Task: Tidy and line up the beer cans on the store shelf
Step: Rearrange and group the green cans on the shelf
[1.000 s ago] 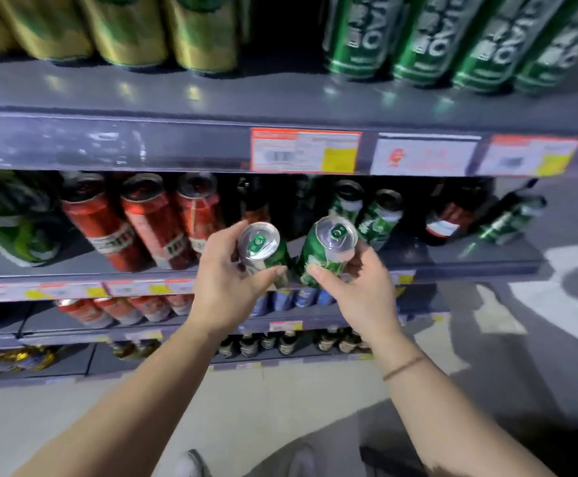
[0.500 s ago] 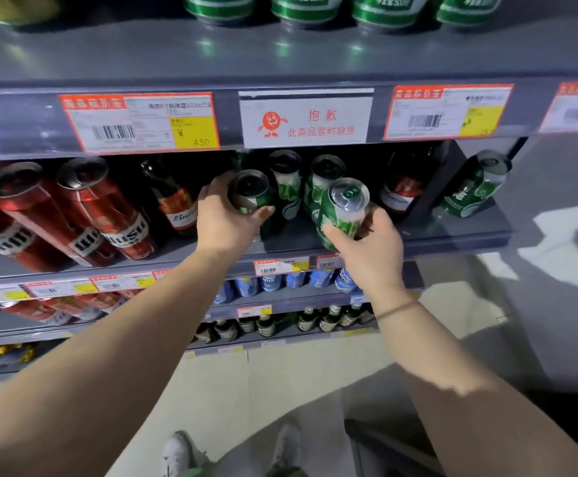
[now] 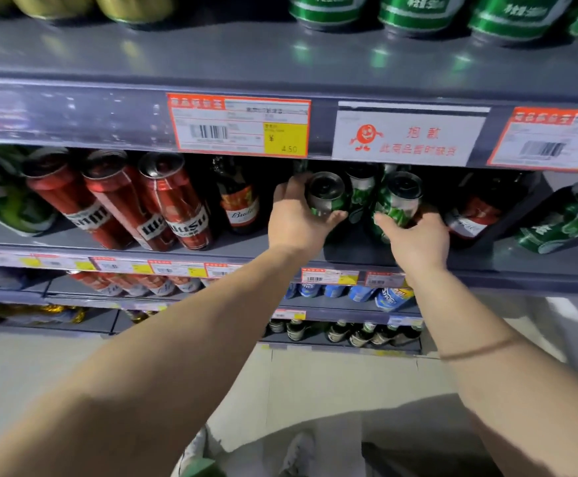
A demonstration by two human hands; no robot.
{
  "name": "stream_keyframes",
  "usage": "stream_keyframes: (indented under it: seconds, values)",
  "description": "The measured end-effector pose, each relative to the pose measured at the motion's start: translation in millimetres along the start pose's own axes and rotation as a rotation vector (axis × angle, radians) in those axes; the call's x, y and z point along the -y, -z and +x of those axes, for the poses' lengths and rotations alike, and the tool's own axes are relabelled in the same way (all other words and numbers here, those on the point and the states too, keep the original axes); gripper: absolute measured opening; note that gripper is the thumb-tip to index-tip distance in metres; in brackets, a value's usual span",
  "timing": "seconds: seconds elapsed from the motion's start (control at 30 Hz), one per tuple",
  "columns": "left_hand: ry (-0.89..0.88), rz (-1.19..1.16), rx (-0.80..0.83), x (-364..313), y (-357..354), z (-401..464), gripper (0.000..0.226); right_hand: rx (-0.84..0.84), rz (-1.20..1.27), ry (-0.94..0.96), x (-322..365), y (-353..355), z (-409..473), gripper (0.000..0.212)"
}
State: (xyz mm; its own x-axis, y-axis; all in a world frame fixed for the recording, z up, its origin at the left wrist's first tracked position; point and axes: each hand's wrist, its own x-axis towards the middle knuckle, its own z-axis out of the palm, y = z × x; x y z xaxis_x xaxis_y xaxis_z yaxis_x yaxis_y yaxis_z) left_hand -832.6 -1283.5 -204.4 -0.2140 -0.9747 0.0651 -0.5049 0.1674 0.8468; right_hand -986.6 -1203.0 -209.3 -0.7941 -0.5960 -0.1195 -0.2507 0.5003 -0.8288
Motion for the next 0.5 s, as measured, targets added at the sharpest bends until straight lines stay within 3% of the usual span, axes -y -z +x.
stream_keyframes:
  seconds: [0.13,0.23,0.33,0.43,0.5]
  values:
    - [0.039,-0.027,0.063,-4,-2,7,0.086,0.023,0.040,-0.057,-2,-4,-6,0.056]
    - [0.080,-0.097,0.111,1,7,4,0.101,-0.092,0.058,0.014,-2,-6,-30,0.053]
    - [0.097,-0.125,0.142,16,28,-18,0.084,-0.139,0.160,0.158,20,-14,-69,0.036]
    - [0.110,-0.208,0.054,37,58,-38,0.066,0.047,0.221,0.270,57,-39,-98,0.026]
    - [0.101,-0.194,-0.023,44,84,-41,0.056,0.169,0.187,0.293,80,-61,-105,0.035]
